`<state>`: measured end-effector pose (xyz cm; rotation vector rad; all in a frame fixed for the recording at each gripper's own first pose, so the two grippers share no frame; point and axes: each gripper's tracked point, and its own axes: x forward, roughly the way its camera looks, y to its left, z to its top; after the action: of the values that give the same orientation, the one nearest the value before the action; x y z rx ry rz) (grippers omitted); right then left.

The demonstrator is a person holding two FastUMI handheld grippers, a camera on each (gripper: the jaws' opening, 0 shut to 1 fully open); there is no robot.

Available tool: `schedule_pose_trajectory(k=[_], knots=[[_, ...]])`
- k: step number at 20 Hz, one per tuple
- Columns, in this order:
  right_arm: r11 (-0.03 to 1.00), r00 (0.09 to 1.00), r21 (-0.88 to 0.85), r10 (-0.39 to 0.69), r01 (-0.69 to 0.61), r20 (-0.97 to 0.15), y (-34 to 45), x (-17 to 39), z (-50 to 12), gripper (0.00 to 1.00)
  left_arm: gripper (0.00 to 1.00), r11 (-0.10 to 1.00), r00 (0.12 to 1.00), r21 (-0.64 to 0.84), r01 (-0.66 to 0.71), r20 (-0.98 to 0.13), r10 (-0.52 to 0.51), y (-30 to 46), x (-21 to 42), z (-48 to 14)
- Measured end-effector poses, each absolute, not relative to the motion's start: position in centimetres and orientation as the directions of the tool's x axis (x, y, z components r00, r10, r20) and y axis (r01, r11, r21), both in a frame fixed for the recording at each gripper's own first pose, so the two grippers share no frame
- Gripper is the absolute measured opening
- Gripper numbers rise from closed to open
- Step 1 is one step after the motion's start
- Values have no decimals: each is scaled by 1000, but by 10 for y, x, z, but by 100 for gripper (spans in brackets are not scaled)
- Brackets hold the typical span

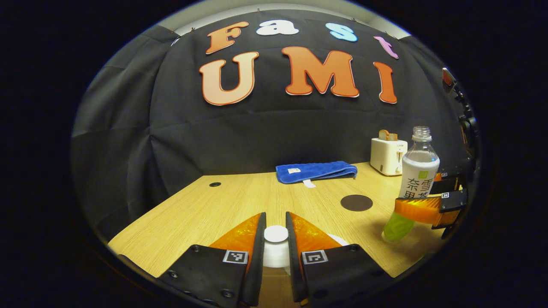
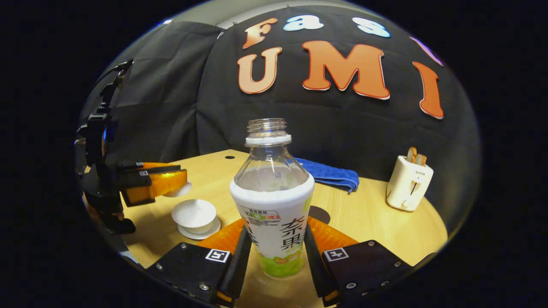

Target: Open the teacup lid with one hand, grasp the water bottle and pour water into the teacup with the other hand; after pouring, place the water bottle on the coaster and then close the teacup lid.

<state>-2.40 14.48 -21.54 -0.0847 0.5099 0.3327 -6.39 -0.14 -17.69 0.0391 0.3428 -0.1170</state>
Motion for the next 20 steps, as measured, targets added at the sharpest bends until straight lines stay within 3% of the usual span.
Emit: schedule_pose_trajectory(k=[5,6,8,16,18,20], knots=[[903,852,-253,192,-348,-487,134,-4,-206,65,30,997,942,27,70,-332,-57,35,-66,-177],[889,857,-299,172,-348,-485,132,1,-204,60,31,998,942,21,61,-333,-50,43,-68,-178],[847,868,-403,129,-348,-479,126,9,-200,64,30,999,941,8,45,-336,-40,55,-70,-180],[550,906,-745,55,-378,-419,142,26,-193,64,32,1000,939,-14,-16,-344,10,98,-76,-191],[475,910,-791,53,-386,-412,147,23,-195,67,31,999,937,-24,-28,-349,18,107,-78,-195],[405,912,-824,66,-396,-405,155,24,-198,64,30,999,935,-26,-39,-353,27,114,-81,-198]])
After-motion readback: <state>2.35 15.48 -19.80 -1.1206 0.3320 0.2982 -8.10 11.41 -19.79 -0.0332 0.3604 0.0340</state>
